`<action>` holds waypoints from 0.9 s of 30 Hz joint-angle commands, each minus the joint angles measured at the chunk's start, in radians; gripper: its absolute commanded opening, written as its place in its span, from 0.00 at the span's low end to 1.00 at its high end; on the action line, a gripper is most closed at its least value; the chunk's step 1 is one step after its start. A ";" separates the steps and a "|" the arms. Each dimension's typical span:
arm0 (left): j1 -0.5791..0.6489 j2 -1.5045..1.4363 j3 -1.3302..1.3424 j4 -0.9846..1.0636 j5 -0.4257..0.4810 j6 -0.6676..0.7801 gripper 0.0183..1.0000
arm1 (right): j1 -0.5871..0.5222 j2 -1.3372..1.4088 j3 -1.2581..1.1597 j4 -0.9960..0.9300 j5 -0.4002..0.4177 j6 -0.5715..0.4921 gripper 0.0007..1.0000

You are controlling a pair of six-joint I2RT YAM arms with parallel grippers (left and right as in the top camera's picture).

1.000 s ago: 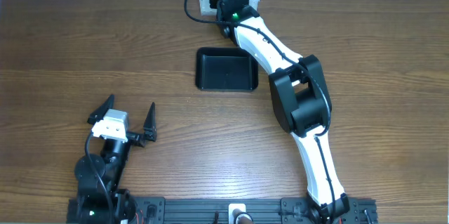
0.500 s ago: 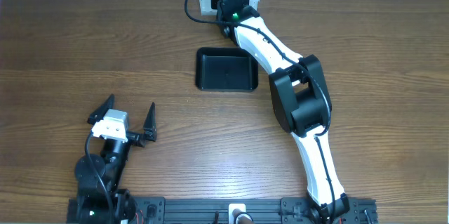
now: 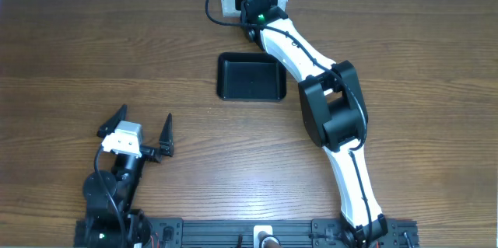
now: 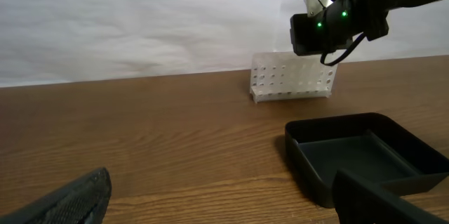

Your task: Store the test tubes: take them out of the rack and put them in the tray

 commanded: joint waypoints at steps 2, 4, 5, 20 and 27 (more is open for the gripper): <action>0.005 -0.004 -0.005 -0.002 0.010 0.011 1.00 | -0.006 0.002 0.019 0.000 0.021 -0.004 0.12; 0.005 -0.004 -0.005 -0.001 0.010 0.011 1.00 | -0.005 -0.002 0.021 -0.001 0.021 -0.004 0.11; 0.005 -0.004 -0.005 -0.001 0.010 0.011 1.00 | -0.004 -0.008 0.022 -0.005 0.021 -0.004 0.10; 0.005 -0.004 -0.005 -0.002 0.009 0.011 1.00 | 0.010 -0.296 0.124 -0.101 0.021 -0.031 0.09; 0.005 -0.004 -0.005 -0.001 0.010 0.011 1.00 | 0.013 -0.446 0.124 -0.376 -0.137 0.061 0.06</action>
